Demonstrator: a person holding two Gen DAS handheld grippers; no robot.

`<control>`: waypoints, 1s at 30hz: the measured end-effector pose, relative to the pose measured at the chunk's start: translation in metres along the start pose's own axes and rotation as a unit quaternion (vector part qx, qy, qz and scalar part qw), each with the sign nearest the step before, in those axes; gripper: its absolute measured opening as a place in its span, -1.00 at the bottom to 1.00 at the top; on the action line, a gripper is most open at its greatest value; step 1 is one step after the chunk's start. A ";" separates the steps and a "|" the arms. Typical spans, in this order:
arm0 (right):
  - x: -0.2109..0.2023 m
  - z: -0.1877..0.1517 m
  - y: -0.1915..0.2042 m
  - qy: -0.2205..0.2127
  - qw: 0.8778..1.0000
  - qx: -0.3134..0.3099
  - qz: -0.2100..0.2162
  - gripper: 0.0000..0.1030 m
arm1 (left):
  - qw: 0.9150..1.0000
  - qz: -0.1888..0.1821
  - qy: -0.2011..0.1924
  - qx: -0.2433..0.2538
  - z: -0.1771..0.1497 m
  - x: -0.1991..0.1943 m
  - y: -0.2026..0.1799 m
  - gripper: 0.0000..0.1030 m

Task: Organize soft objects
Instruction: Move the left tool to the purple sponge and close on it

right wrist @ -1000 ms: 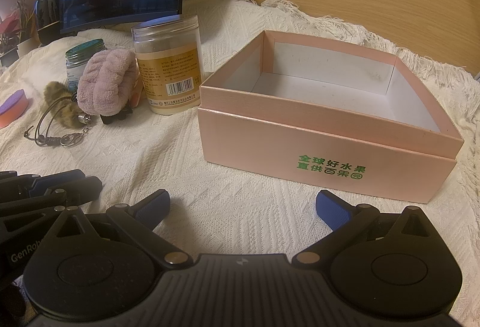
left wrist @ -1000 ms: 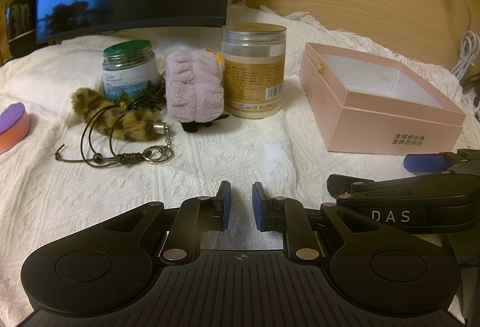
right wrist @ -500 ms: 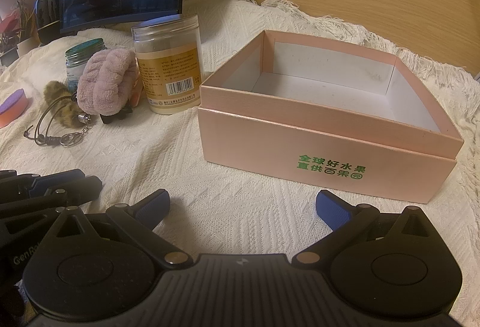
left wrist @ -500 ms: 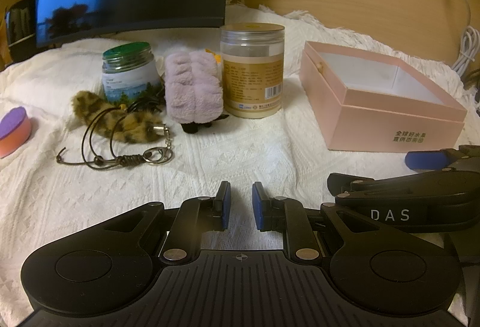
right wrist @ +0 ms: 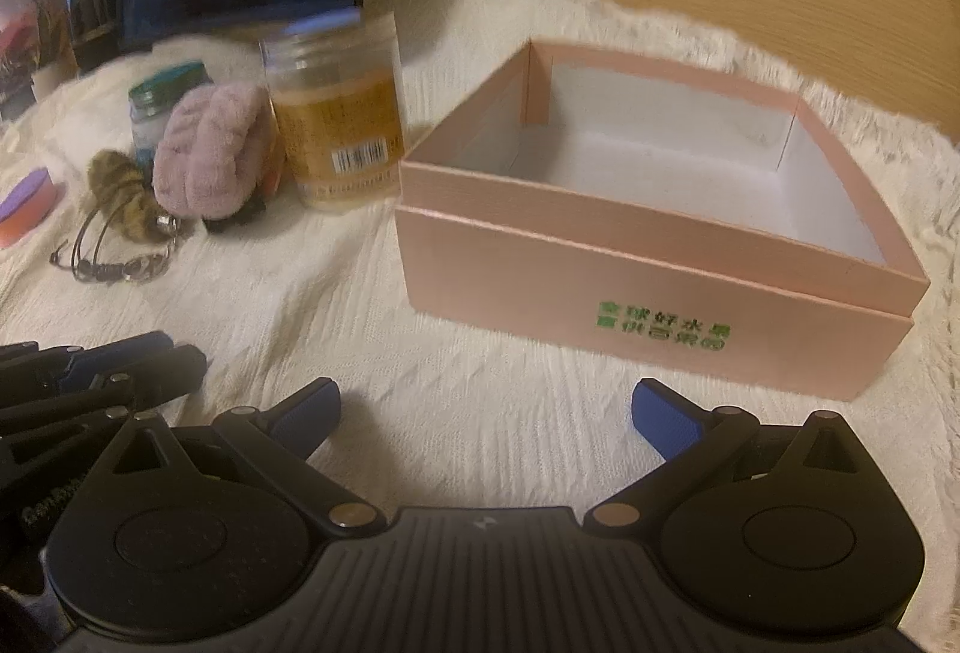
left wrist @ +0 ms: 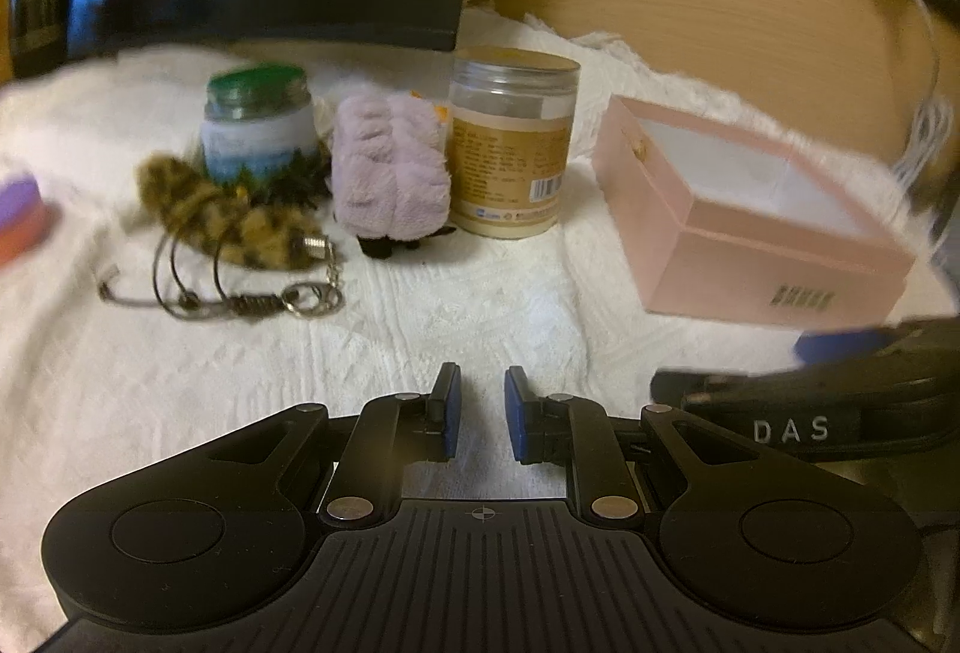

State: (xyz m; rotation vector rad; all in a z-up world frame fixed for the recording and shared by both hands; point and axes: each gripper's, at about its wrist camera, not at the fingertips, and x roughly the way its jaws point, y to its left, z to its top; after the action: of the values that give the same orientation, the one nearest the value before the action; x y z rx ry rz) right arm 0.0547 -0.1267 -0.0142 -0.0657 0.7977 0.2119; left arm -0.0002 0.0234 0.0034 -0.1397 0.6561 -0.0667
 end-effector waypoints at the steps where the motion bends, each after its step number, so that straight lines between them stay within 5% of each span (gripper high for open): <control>1: 0.000 0.004 0.000 0.025 1.000 -0.004 0.002 1.00 | 1.000 -0.012 0.012 -0.009 0.004 0.000 0.006 -0.64; 3: -0.001 0.011 -0.002 0.059 0.998 -0.005 0.002 1.00 | 0.999 -0.033 0.036 -0.022 0.016 -0.002 0.019 -0.64; 6: 0.000 0.015 -0.001 0.091 0.996 -0.009 0.003 1.00 | 0.999 -0.038 0.022 -0.030 0.040 -0.017 0.049 -0.63; 13: 0.007 0.029 0.007 0.127 0.992 -0.008 -0.010 0.99 | 0.993 0.086 -0.025 -0.082 0.091 -0.041 0.170 -0.62; 17: -0.009 0.037 0.030 0.101 0.995 -0.001 0.004 0.86 | 0.980 0.159 0.002 -0.123 0.111 -0.032 0.231 -0.62; 24: -0.043 0.064 0.103 -0.015 0.995 -0.102 0.010 0.86 | 0.980 0.174 0.080 -0.056 0.118 0.008 0.240 -0.60; 26: -0.043 0.072 0.115 -0.029 0.993 -0.110 0.012 0.86 | 0.980 0.185 0.078 -0.005 0.115 0.015 0.230 -0.49; 30: -0.040 0.083 0.131 -0.038 0.994 -0.102 0.025 0.86 | 0.976 0.179 0.107 0.060 0.113 0.029 0.216 0.27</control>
State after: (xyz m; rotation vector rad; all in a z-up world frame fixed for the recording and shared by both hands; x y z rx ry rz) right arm 0.0582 0.0059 0.0755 -0.2299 0.7002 0.3420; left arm 0.0956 0.2457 0.0424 0.1057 0.8821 0.2295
